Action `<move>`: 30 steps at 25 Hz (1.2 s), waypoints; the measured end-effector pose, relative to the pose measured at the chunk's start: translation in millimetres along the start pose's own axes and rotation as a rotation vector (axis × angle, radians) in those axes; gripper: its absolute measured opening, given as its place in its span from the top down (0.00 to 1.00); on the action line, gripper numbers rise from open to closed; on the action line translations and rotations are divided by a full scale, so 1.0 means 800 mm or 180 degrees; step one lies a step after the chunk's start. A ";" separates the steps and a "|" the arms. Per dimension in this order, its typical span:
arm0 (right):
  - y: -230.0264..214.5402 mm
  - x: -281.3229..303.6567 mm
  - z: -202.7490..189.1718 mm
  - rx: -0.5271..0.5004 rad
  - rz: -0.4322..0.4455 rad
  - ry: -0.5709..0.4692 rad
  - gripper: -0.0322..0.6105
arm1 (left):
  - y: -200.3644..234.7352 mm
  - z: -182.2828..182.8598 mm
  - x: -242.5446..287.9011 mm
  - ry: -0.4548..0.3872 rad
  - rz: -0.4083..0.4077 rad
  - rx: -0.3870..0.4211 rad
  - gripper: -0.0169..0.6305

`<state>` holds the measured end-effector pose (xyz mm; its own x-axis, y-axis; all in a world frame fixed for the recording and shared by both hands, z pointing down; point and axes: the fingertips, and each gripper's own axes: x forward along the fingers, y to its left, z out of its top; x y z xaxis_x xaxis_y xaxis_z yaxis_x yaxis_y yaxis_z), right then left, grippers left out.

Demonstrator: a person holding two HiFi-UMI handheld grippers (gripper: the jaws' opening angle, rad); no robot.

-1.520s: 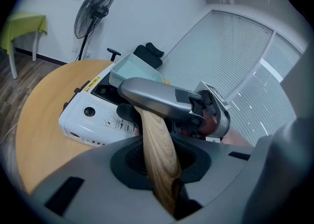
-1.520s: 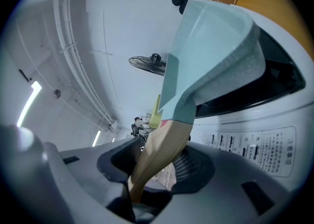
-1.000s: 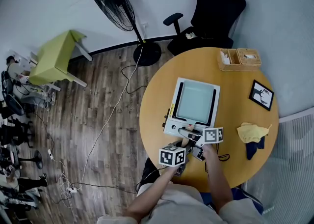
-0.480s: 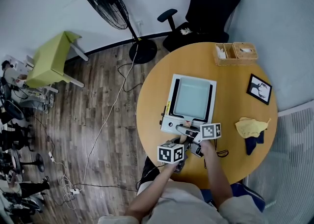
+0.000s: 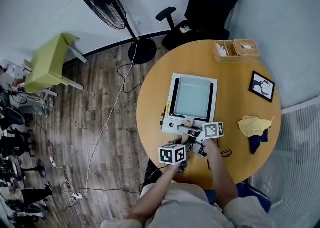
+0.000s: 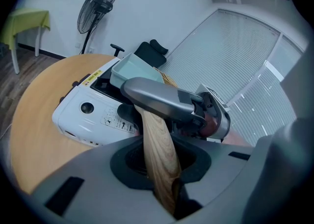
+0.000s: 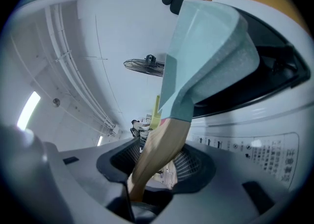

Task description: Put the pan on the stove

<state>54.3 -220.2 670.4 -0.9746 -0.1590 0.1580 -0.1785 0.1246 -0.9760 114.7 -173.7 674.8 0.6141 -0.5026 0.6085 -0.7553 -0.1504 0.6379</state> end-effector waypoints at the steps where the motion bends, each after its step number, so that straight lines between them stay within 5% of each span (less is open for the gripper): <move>1: 0.000 0.000 0.001 0.0042 0.0018 -0.0037 0.63 | 0.000 0.000 0.000 -0.0008 -0.0008 -0.0012 0.84; 16: -0.010 -0.031 0.009 0.0053 -0.0211 -0.0306 0.54 | 0.003 0.010 -0.010 -0.0065 0.0068 0.0089 0.68; 30: -0.001 -0.065 0.006 0.0014 -0.0341 -0.0608 0.53 | 0.005 0.007 -0.023 0.0020 0.0017 0.0116 0.64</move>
<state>105.5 -216.8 662.5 -0.9066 -0.3537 0.2301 -0.2789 0.0928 -0.9558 99.1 -170.4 663.7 0.6114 -0.4981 0.6149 -0.7663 -0.1788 0.6171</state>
